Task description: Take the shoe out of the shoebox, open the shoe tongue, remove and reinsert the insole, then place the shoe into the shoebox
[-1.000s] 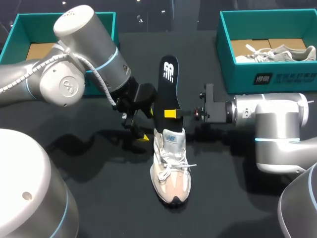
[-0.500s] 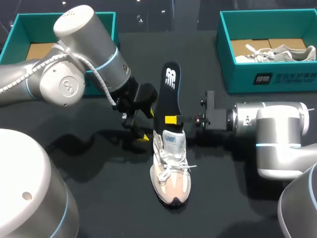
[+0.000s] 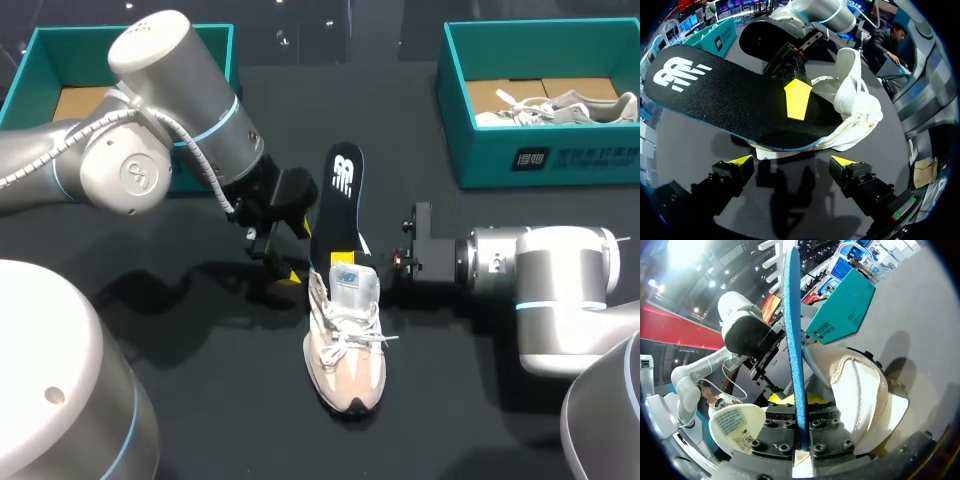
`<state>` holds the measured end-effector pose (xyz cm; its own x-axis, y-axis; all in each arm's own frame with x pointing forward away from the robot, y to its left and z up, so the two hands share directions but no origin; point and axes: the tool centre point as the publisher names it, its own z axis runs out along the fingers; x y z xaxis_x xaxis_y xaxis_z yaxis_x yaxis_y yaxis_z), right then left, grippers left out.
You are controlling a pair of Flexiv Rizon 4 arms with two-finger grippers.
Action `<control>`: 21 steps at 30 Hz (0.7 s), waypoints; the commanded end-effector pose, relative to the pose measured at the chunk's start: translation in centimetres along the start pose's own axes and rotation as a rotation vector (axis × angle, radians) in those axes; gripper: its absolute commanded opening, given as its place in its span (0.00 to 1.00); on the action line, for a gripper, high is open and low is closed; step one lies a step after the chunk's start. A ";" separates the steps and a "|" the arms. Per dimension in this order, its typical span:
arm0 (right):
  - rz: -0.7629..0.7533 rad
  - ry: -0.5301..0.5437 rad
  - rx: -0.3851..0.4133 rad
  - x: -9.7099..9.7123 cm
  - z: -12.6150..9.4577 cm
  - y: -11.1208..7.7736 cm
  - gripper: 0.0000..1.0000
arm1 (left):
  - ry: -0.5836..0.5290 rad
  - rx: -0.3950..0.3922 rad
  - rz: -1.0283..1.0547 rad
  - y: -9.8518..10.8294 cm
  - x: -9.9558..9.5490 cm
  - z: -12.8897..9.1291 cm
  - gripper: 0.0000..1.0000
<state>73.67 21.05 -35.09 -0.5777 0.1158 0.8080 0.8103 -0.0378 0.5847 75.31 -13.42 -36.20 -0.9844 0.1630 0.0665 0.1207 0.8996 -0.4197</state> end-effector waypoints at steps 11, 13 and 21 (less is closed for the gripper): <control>0.012 -0.030 -0.002 0.4 -0.5 -2.1 0.00 | -0.001 -0.001 0.001 0.1 0.1 0.0 1.00; -0.004 -0.032 -0.007 0.7 -0.6 -1.8 0.00 | -0.001 -0.001 0.001 0.1 0.1 0.0 1.00; -0.045 -0.021 -0.020 1.5 -0.6 -1.2 0.00 | -0.001 -0.001 0.001 0.1 0.1 0.0 1.00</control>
<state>72.59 20.75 -34.40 -0.6096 0.1358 0.7810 0.7834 -0.0477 0.6197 75.31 -13.42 -36.20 -0.9844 0.1631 0.0665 0.1207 0.8996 -0.4197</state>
